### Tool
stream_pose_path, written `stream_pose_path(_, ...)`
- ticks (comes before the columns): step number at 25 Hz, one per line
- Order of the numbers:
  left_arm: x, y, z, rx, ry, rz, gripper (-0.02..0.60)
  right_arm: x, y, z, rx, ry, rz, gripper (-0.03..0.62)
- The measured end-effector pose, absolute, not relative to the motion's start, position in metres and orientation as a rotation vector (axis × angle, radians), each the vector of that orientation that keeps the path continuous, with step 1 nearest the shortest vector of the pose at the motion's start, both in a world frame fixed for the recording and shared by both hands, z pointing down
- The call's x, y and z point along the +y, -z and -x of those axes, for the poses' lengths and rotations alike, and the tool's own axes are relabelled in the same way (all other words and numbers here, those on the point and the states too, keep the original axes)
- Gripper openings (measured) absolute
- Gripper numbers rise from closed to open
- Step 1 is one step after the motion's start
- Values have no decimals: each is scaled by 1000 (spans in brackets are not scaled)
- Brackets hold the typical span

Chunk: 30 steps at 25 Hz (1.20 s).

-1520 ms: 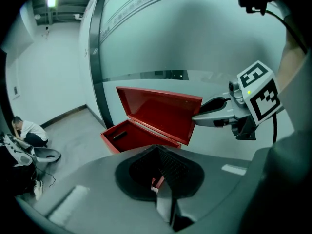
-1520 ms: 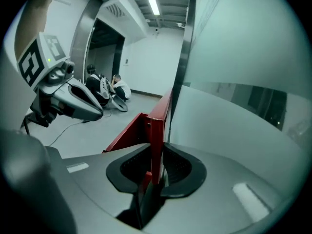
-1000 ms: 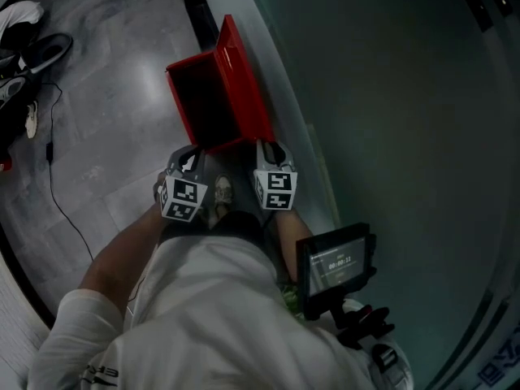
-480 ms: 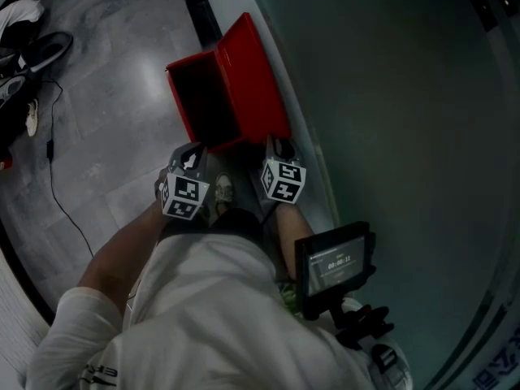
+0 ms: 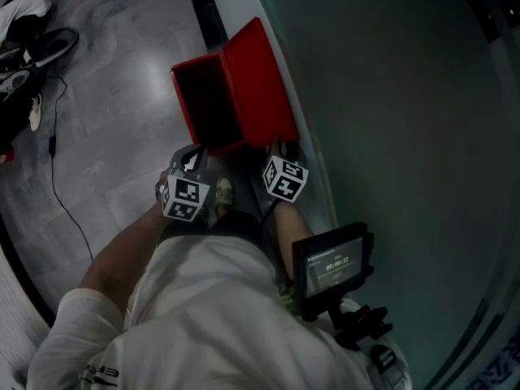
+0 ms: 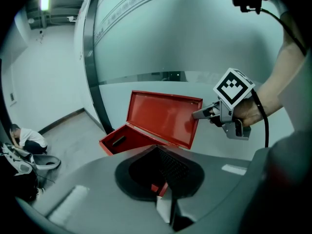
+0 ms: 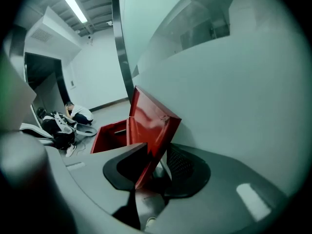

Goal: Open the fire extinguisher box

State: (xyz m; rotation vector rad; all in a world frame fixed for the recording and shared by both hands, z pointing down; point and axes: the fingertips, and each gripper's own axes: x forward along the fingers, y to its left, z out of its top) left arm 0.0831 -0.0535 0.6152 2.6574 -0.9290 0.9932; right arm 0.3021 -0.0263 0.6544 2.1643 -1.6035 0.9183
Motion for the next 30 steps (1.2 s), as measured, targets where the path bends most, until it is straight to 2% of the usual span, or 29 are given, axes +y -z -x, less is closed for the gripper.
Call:
stream_pose_path(15,-50,-605,-72,-1047,-935,-2635,3,-6,-647,-293,-1633,-847,-2082,143)
stream_pose_path(20,-56,-601,-65,-1085,-880,-2640,3,-3,-638,-273,-1690,-791,-2024,113)
stream_pose_path(26,-57,-571,-44,-1157,-750,-2675,3,-13,-588,-217,-1833,-602,-1962,22)
stream_pose_path(30,-53,-533,-13,-1212,-633,-2714,3,-16,-542,-167,-1920,-503,-1930,14)
